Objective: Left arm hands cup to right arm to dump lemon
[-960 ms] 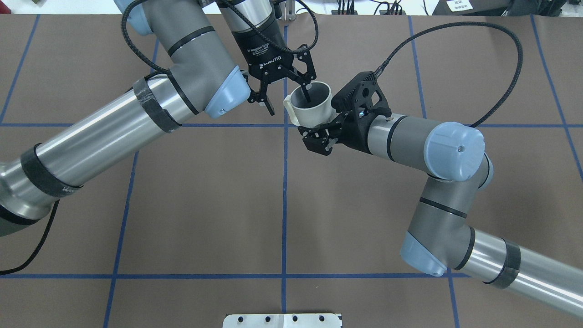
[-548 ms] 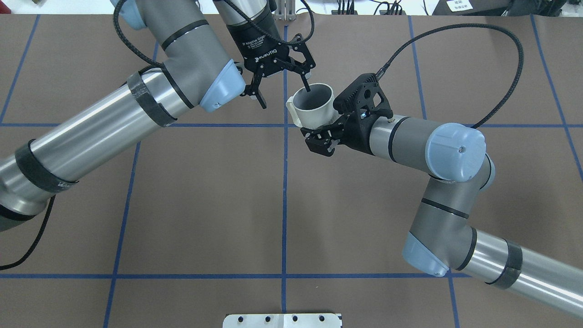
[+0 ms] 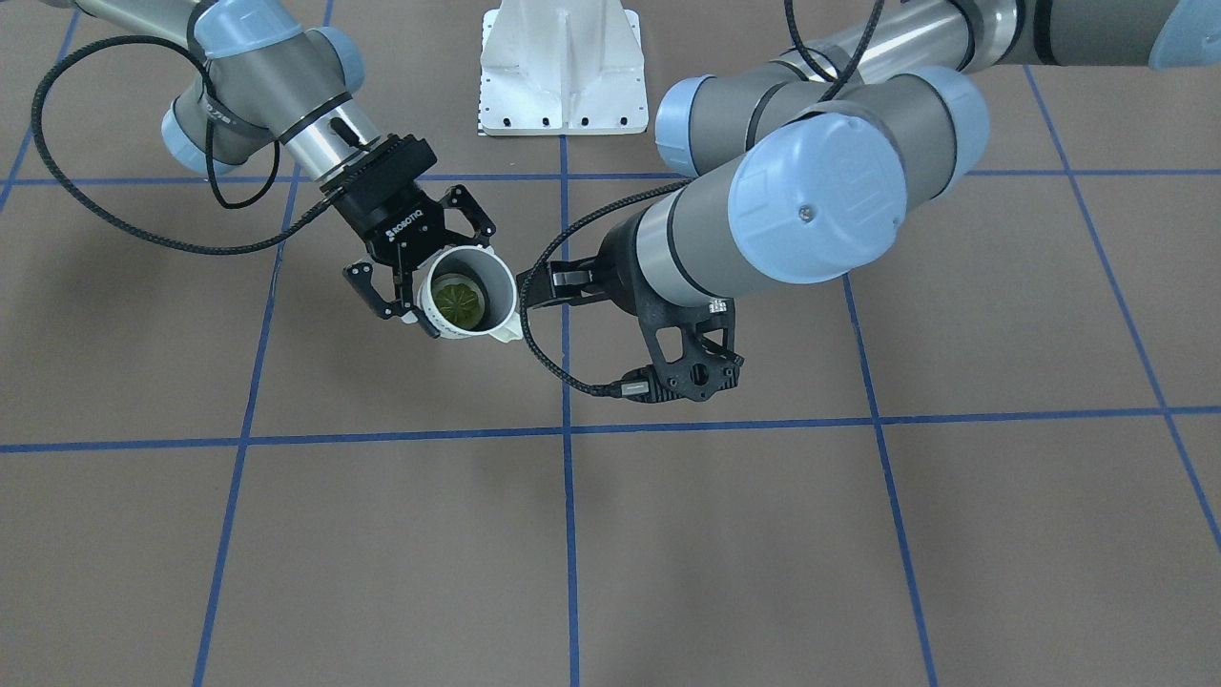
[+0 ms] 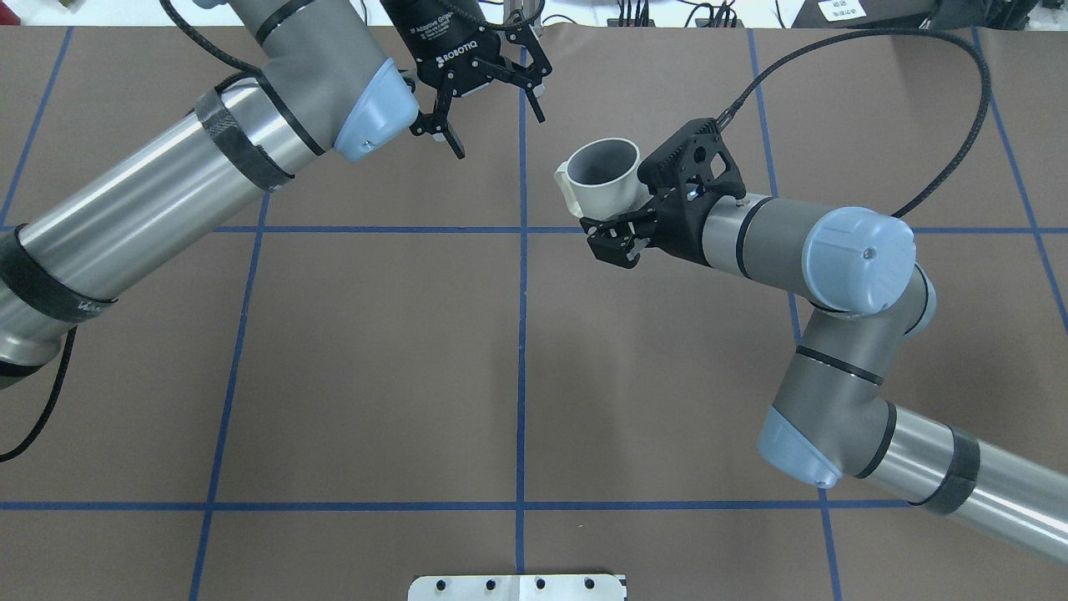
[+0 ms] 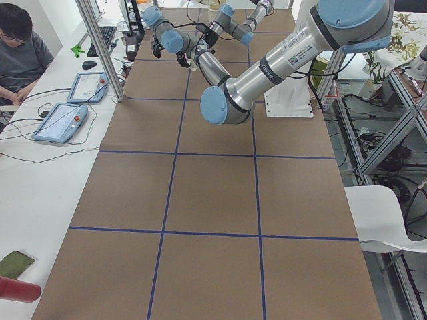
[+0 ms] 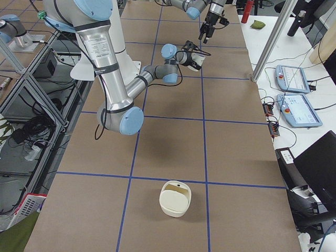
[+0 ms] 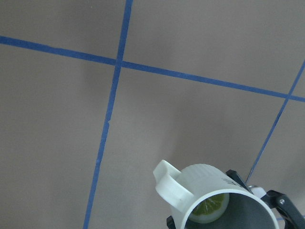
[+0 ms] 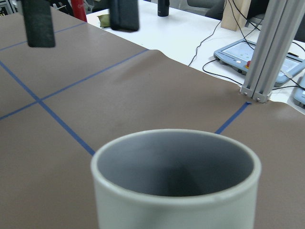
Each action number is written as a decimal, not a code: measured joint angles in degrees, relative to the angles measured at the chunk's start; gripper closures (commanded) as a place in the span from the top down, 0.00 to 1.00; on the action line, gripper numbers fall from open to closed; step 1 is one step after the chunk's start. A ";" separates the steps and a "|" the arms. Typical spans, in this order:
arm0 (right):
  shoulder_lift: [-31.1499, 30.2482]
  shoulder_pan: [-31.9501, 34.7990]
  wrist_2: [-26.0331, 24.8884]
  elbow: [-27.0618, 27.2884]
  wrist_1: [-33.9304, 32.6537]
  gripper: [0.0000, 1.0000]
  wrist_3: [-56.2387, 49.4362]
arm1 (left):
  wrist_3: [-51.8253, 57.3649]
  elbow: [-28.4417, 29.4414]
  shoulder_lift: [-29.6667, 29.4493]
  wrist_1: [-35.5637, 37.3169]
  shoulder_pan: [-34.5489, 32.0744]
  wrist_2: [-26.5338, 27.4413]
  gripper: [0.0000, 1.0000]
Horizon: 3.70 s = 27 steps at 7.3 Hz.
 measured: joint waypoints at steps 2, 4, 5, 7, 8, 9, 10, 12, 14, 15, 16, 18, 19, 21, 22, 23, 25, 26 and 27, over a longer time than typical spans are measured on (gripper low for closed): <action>-2.88 3.77 0.18 2.56 -3.24 0.14 0.00 | 0.04 0.01 0.35 -0.02 -0.63 0.22 1.00; -9.40 10.77 1.55 6.68 -7.09 0.08 0.72 | 0.04 -0.18 0.47 -0.01 -1.03 0.31 1.00; -12.93 15.39 3.17 7.53 -8.04 0.00 1.41 | 0.04 -1.01 0.95 0.03 -1.21 0.32 1.00; -18.90 26.58 10.16 7.32 -8.05 0.00 -2.74 | 0.04 -3.35 2.92 0.00 -1.94 0.32 1.00; -21.36 30.87 13.14 7.19 -7.18 0.00 -5.42 | 0.04 -3.82 3.48 -0.02 -2.41 0.32 1.00; -24.74 33.21 14.42 7.14 -4.00 0.00 -5.87 | 0.04 -4.01 3.72 -0.01 -2.76 0.34 1.00; -28.77 34.26 15.00 6.98 1.36 0.00 -4.15 | 0.04 -4.17 3.89 0.03 -2.90 0.38 1.00; -35.99 35.20 15.59 3.66 14.99 0.00 1.80 | 0.08 -5.30 5.05 0.06 -2.97 0.52 1.00; -38.38 35.61 15.74 -9.09 35.06 0.00 9.37 | 0.05 -6.13 5.71 0.06 -2.90 0.63 1.00; -38.32 35.68 15.79 -14.42 42.44 0.00 13.58 | 0.06 -6.34 5.81 0.06 -2.86 0.66 1.00; -38.30 35.71 16.20 -17.20 47.34 0.00 18.34 | 0.10 -6.51 5.84 0.06 -2.83 0.86 1.00; -38.63 35.87 17.31 -20.00 54.55 0.00 25.69 | 0.13 -6.57 5.87 0.04 -2.81 1.68 1.00; -38.59 35.97 17.47 -21.85 57.91 0.00 28.62 | 0.13 -6.50 5.90 0.01 -2.81 1.88 1.00; -38.20 36.15 17.56 -25.38 63.81 0.00 35.96 | 0.13 -6.43 5.91 -0.02 -2.81 1.98 1.00; -38.16 36.44 17.63 -26.45 66.56 0.00 41.23 | 0.13 -6.43 5.92 -0.03 -2.81 1.99 1.00; -38.11 36.88 17.68 -28.04 69.49 0.00 45.34 | 0.13 -6.46 5.92 -0.03 -2.81 1.99 1.00; -37.96 37.96 17.70 -31.20 74.17 0.00 52.25 | 0.15 -6.49 5.94 -0.03 -2.89 2.05 1.00; -37.91 38.74 17.74 -32.10 75.20 0.00 55.09 | 0.19 -6.49 5.91 -0.03 -2.93 2.09 1.00; -37.81 39.48 17.78 -32.61 75.81 0.00 58.42 | 0.21 -6.49 5.89 -0.03 -2.94 2.31 1.00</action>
